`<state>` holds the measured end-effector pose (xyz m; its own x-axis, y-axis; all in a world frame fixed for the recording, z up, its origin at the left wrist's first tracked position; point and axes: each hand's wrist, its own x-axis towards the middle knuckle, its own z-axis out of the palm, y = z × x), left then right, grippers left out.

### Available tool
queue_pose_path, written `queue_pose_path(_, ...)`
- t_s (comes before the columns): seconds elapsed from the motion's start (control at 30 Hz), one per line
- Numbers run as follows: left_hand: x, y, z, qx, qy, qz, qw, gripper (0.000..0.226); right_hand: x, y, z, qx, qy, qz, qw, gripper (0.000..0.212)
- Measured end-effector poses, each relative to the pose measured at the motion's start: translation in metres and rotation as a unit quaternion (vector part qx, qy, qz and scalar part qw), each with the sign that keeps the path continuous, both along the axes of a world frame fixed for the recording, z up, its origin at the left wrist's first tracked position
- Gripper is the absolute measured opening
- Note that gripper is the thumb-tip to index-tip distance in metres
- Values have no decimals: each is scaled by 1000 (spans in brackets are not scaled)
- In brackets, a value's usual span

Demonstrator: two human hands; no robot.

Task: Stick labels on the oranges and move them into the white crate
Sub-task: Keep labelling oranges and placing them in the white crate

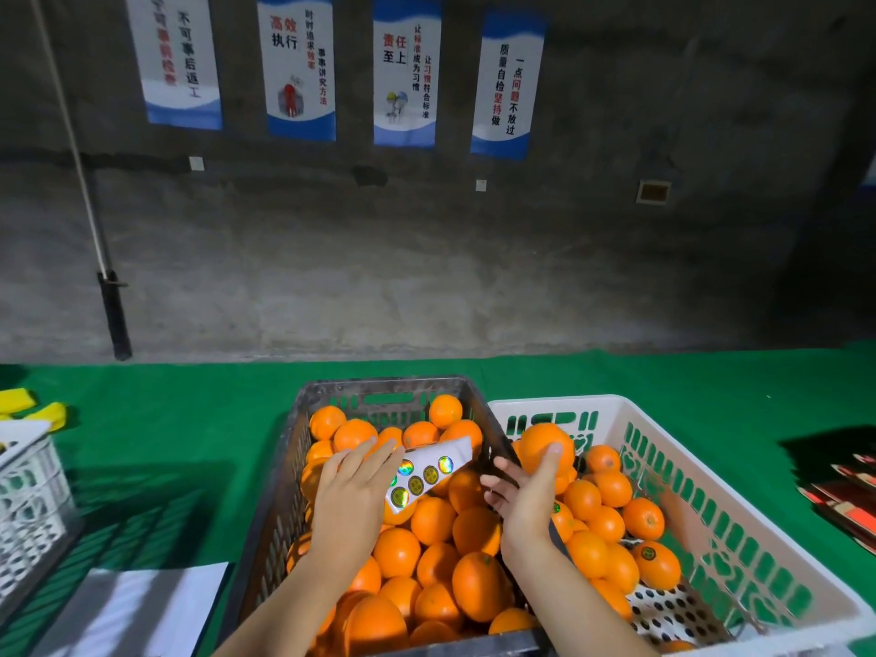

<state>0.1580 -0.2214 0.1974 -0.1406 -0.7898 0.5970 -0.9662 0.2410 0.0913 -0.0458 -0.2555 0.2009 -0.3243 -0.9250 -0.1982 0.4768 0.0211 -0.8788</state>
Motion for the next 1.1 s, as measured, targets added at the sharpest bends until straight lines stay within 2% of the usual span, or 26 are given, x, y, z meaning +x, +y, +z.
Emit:
queue_pose_path(0.1, 2, 0, 0, -9, 17, 3, 1000, 77, 0, 1, 2, 10, -4, 12, 1000, 78)
queue_pose_path(0.17, 2, 0, -1, -23, 25, 2, 999, 76, 1, 1, 7, 0, 9, 13, 1000, 55)
queue_pose_path(0.2, 3, 1, -1, -31, 28, 2, 999, 76, 3, 1, 6, -5, 41, 16, 999, 45)
queue_pose_path(0.27, 2, 1, -3, -47, 41, 1, 998, 77, 6, 3, 2, -46, 183, 28, 982, 18)
queue_pose_path(0.3, 2, 1, -3, -48, 53, 3, 997, 76, 6, 6, -2, -81, 263, 39, 961, 6)
queue_pose_path(0.37, 0, 2, -3, -42, 90, 16, 995, 73, 8, 10, -9, -136, 429, 74, 890, 20)
queue_pose_path(0.43, -1, 2, -4, -35, 129, 36, 990, 70, 11, 10, -15, -158, 558, 107, 808, 40)
queue_pose_path(0.5, -1, 0, -5, -30, 155, 53, 986, 66, 14, 8, -18, -134, 624, 125, 759, 54)
queue_pose_path(0.57, -1, -1, -6, -32, 162, 56, 985, 64, 13, 7, -18, -112, 630, 114, 760, 53)
queue_pose_path(0.7, -2, -1, -5, -34, 150, 40, 987, 63, 7, 9, -15, -135, 588, 76, 794, 31)
queue_pose_path(0.87, -11, 7, -2, 11, 143, -20, 989, 64, 7, 13, -11, -150, 598, 18, 787, 25)
queue_pose_path(0.97, -18, 10, -1, -12, 153, -58, 986, 68, 5, 12, -9, -151, 604, 6, 783, 24)
queue_pose_path(1.03, -22, 10, -2, -30, 113, -70, 991, 69, 4, 13, -8, -154, 598, 5, 786, 21)
queue_pose_path(1.1, -25, 9, -2, -88, 56, -48, 993, 54, 4, 15, -7, -147, 610, 16, 778, 10)
